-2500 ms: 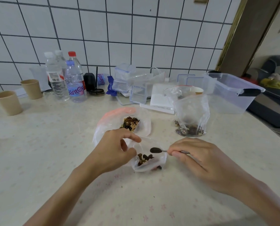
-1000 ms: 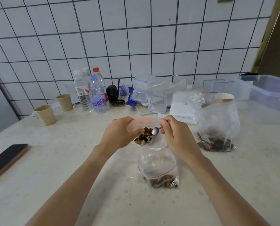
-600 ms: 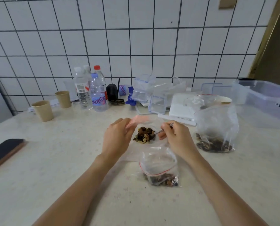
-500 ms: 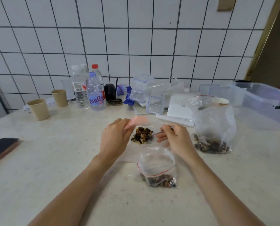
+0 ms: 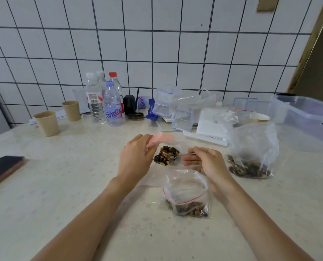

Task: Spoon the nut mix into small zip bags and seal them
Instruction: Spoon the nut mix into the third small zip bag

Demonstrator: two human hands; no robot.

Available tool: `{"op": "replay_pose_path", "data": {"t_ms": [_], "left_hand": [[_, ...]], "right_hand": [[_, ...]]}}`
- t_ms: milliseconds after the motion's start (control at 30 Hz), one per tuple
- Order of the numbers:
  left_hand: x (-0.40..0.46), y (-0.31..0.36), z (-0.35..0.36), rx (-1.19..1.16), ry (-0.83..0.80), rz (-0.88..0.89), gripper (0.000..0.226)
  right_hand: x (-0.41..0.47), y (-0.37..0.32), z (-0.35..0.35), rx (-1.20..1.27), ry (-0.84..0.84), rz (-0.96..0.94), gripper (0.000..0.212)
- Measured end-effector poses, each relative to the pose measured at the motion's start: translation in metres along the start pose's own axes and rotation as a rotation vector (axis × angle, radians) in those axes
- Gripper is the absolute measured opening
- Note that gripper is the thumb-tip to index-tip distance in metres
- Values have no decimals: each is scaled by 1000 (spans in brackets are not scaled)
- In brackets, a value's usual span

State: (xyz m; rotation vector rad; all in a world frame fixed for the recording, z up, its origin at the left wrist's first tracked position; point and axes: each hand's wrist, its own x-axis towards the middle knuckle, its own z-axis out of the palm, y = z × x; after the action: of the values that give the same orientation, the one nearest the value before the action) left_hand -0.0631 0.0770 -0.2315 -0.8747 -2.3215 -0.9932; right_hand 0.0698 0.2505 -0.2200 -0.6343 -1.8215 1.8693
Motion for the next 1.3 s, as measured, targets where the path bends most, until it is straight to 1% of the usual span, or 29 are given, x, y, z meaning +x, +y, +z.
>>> {"op": "replay_pose_path", "data": {"t_ms": [100,200,300,367,400,467,567,633,667,700,733,767,833,900,967,1033,1167,1233,1300], "left_hand": [[0,1,-3,-11,-5,-21,20],[0,2,-6,-40,-10,-40,24],[3,4,-13,-96,-66,-17,42],[6,6,-21,-115,-146,43,56],[7,7,-26,-122,-167,75,60],[8,11,-37,-149,-146,118,58],[4,23,-51,-217,-35,100,49],[-6,32,-59,-202,21,135,39],[-12,35,-63,-182,24,148,32],[-19,38,-67,-165,4,136,25],[-25,40,-70,-152,-40,88,21],[-31,42,-73,-139,-104,11,22],[-39,45,-74,-70,-279,-137,36],[-45,49,-73,-18,-465,-218,47],[-48,53,-70,-71,-572,-275,54],[-50,58,-67,-169,-611,-331,51],[-54,67,-67,-285,-574,-348,26],[-57,69,-69,-331,-540,-345,20],[-60,70,-73,-357,-505,-324,18]], "right_hand": [[2,1,-2,37,24,31,26],[3,0,-2,35,49,30,27],[2,-2,-1,45,54,19,29],[3,-6,-2,50,53,5,31],[3,-9,-3,58,51,-3,32],[2,-15,-7,78,40,-22,35],[1,-24,-16,115,7,-35,40],[1,-28,-23,123,-13,-38,40],[1,-30,-26,120,-25,-37,40],[1,-32,-28,114,-37,-35,40],[1,-33,-30,106,-48,-33,40],[1,-35,-32,97,-58,-31,40],[1,-38,-35,84,-77,-33,40],[0,-41,-38,70,-103,-41,40],[-3,-44,-40,42,-142,-60,39],[-6,-46,-42,-11,-174,-96,39],[-15,-51,-42,-151,-232,-203,42],[-22,-56,-41,-214,-327,-297,45],[-30,-59,-39,-272,-445,-404,45]]}}
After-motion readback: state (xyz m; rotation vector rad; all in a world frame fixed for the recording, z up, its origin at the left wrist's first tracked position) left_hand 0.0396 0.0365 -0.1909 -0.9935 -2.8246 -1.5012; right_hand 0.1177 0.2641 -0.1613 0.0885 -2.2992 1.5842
